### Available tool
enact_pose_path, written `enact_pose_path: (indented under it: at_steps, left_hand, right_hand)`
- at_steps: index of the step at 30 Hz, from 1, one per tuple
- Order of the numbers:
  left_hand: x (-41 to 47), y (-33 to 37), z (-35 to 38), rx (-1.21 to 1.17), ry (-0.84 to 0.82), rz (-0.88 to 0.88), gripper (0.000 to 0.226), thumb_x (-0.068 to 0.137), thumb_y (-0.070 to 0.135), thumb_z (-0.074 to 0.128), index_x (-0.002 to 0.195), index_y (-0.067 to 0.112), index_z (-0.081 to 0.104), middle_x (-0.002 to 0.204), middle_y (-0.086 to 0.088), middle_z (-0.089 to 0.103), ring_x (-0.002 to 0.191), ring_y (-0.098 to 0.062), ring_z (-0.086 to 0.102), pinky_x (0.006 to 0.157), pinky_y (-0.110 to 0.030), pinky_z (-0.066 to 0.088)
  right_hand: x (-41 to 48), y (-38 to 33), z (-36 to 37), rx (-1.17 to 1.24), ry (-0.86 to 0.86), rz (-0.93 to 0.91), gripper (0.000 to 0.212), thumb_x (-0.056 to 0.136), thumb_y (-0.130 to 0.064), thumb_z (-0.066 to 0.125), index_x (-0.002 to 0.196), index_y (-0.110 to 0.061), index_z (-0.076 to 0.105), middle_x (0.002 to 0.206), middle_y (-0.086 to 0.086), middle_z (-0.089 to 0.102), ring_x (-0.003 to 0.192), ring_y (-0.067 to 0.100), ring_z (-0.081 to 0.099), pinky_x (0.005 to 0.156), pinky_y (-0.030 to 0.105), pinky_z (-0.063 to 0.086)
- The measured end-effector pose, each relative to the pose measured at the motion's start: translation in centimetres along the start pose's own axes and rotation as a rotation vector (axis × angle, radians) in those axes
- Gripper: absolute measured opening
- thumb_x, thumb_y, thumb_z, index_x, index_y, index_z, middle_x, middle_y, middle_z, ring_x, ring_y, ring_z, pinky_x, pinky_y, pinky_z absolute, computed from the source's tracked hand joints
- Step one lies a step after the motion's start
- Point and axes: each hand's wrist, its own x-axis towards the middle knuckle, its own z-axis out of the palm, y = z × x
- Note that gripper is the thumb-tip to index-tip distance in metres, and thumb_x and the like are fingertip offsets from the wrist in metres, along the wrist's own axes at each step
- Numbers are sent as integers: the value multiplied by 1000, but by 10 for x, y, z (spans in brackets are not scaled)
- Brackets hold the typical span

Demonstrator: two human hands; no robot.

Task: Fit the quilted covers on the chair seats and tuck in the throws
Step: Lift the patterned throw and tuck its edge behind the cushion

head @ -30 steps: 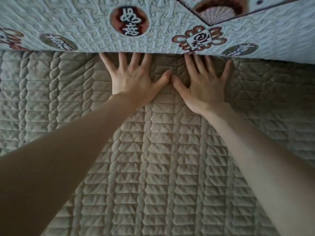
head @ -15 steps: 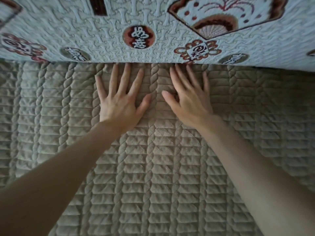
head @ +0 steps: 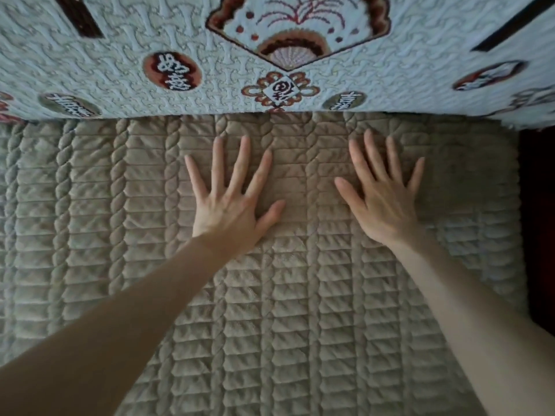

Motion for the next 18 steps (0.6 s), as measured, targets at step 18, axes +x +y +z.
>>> enact_pose_path:
  at_steps: [18]
  left_hand:
    - [70, 111, -5, 11, 11, 94, 74, 90, 67, 20, 152, 27, 26, 160, -5, 20, 146, -38, 15, 107, -74, 7]
  right_hand:
    - [20, 109, -9, 43, 101, -45, 73, 94, -68, 19, 155, -32, -1, 162, -10, -6, 149, 11, -6, 113, 56, -13]
